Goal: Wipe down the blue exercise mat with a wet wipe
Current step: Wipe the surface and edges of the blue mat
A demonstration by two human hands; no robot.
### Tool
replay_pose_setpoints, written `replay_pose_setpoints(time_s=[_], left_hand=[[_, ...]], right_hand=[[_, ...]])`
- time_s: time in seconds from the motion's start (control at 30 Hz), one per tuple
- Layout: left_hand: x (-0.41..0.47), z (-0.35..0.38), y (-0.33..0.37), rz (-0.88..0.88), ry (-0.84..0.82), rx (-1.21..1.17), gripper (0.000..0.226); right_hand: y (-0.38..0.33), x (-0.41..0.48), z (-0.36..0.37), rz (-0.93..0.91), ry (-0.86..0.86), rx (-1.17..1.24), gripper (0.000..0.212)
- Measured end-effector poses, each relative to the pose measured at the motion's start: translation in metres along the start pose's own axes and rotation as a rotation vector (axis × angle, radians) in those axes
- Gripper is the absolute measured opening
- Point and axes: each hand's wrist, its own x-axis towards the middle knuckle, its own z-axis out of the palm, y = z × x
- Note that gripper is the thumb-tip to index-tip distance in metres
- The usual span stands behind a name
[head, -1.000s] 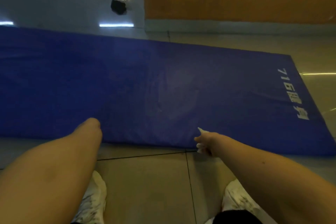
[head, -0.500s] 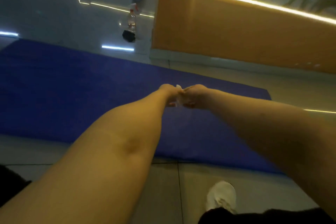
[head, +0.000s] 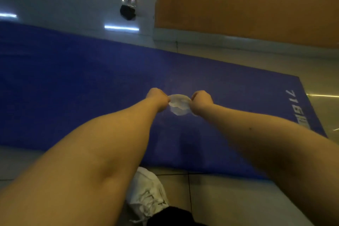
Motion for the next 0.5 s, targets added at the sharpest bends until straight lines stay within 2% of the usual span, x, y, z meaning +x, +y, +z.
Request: replay_pose_setpoints(time_s=[0.07,0.13,0.2,0.33,0.43,0.5], left_hand=[[0.02,0.009,-0.016,-0.041,-0.032,0.088,0.021],[0.036,0.016,-0.031,-0.025,-0.056,0.257,0.022],[0.045,0.017,-0.04,0.014,-0.052,0.49,0.034],[0.065,0.018,-0.057,0.06,-0.025,0.835,0.064],[0.082,0.013,-0.06,0.022,-0.042,0.929,0.093],[0.092,0.011,-0.06,-0.007,-0.052,0.921,0.096]], right_hand=[[0.015,0.016,0.027,0.052,-0.007,-0.019,0.032],[0.026,0.02,0.057,0.101,-0.007,0.044,0.05],[0.029,0.013,0.083,0.069,-0.024,0.136,0.064],[0.028,0.007,0.122,-0.064,-0.04,-0.178,0.073],[0.015,0.024,0.136,-0.093,-0.033,-0.205,0.073],[-0.002,0.031,0.149,-0.181,-0.02,-0.198,0.071]])
